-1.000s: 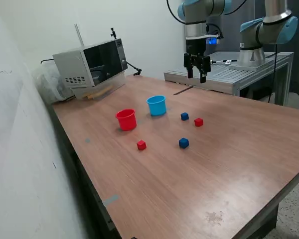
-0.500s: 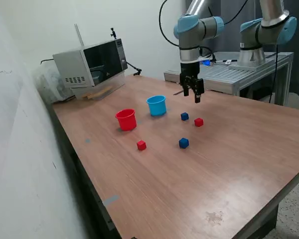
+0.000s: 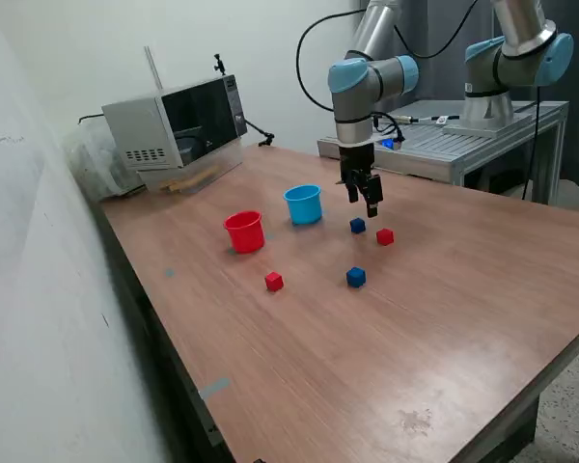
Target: Place red objects in the red bin, and blue objects in the blue bin.
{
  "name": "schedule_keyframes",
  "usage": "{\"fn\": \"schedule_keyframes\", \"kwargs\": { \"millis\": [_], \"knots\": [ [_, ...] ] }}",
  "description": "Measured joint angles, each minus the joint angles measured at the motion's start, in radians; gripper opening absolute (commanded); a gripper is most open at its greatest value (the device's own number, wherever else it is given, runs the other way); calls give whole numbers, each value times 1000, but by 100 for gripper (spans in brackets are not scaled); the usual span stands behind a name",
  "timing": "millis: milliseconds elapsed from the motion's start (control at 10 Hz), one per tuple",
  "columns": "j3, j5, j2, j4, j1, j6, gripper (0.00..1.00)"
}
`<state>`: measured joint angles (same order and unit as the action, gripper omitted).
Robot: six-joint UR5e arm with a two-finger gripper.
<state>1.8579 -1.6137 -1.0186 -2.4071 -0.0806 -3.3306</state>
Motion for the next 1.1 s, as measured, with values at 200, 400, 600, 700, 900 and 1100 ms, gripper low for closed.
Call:
{"fn": "schedule_keyframes", "kwargs": {
  "millis": [200, 400, 600, 700, 900, 1100],
  "knots": [
    [-12, 0, 12, -9, -1, 1, 100],
    [-20, -1, 25, -14, -1, 3, 100],
    [-28, -1, 40, -15, 0, 14, 100],
    [-32, -2, 46, -15, 0, 22, 100],
    [-42, -2, 56, -15, 1, 39, 0],
    [-50, 0, 66, -15, 1, 51, 0]
  ]
}}
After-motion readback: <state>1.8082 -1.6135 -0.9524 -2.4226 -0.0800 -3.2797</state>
